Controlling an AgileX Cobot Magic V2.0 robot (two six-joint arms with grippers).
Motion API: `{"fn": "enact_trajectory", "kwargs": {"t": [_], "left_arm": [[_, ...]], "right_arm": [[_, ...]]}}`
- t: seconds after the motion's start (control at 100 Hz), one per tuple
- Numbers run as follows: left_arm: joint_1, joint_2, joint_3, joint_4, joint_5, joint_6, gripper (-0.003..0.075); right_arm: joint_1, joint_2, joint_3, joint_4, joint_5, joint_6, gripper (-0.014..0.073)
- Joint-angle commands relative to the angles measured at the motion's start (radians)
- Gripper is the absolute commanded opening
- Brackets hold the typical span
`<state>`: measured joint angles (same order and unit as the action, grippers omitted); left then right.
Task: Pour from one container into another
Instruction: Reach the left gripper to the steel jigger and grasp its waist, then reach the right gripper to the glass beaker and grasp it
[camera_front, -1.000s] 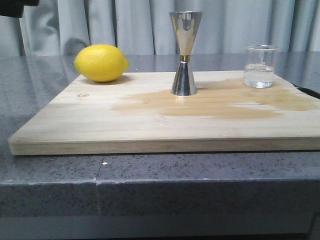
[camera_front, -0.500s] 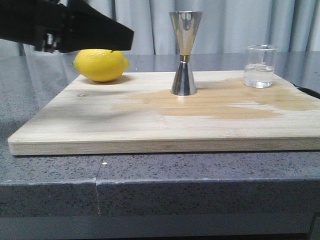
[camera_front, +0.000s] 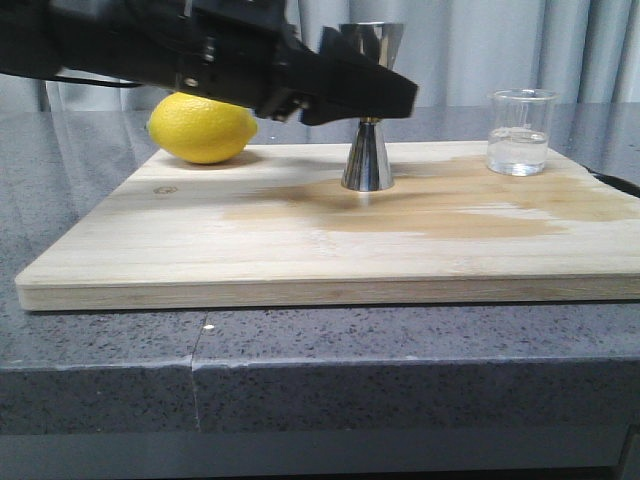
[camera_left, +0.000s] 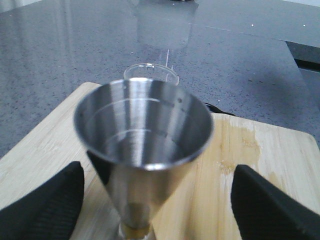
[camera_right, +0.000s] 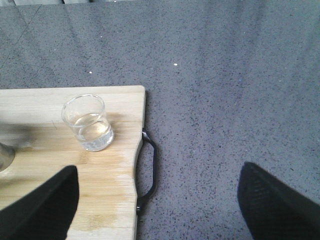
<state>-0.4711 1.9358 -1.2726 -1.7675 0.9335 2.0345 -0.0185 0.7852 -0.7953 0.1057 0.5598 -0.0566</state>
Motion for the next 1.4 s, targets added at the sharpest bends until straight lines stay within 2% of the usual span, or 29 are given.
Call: {"fn": "enact_trajectory", "kwargs": {"t": [0.0,0.12,0.31,0.45,0.63,0.79,1.02,1.33,1.39], "left_arm": [[-0.017,-0.014,-0.069,-0.073,0.047,0.002,0.0545],[-0.020,-0.003,-0.077,-0.073,0.043,0.002,0.0524],[-0.020,-0.003,-0.077,-0.073,0.048,0.002,0.0340],[-0.020,-0.003,-0.077,-0.073,0.059,0.002,0.0256],[-0.020,-0.003,-0.077,-0.073,0.059,0.002,0.0221],[-0.020,-0.003,-0.077,-0.073,0.059,0.002,0.0221],[-0.019,-0.003,-0.077,-0.073,0.059,0.002,0.0221],[-0.019,-0.003,-0.077,-0.073,0.057,0.002,0.0221],[-0.019,-0.003,-0.077,-0.073,0.057,0.002,0.0221]], "right_arm": [[-0.002,0.001,-0.036,0.002,-0.078,-0.010,0.0582],[-0.002,0.001,-0.036,0.002,-0.078,-0.010,0.0582],[-0.002,0.001,-0.036,0.002,-0.076,-0.010,0.0582],[-0.002,0.001,-0.036,0.002,-0.076,-0.010,0.0582],[0.012,0.037,-0.034,0.002,-0.081,-0.017,0.0582],[0.104,0.128,-0.034,0.006,-0.141,-0.027,0.0582],[0.206,0.285,-0.011,0.008,-0.339,-0.027,0.0582],[0.280,0.414,0.225,0.029,-0.919,-0.018,0.0582],[0.280,0.449,0.257,0.029,-0.995,-0.003,0.0582]]}}
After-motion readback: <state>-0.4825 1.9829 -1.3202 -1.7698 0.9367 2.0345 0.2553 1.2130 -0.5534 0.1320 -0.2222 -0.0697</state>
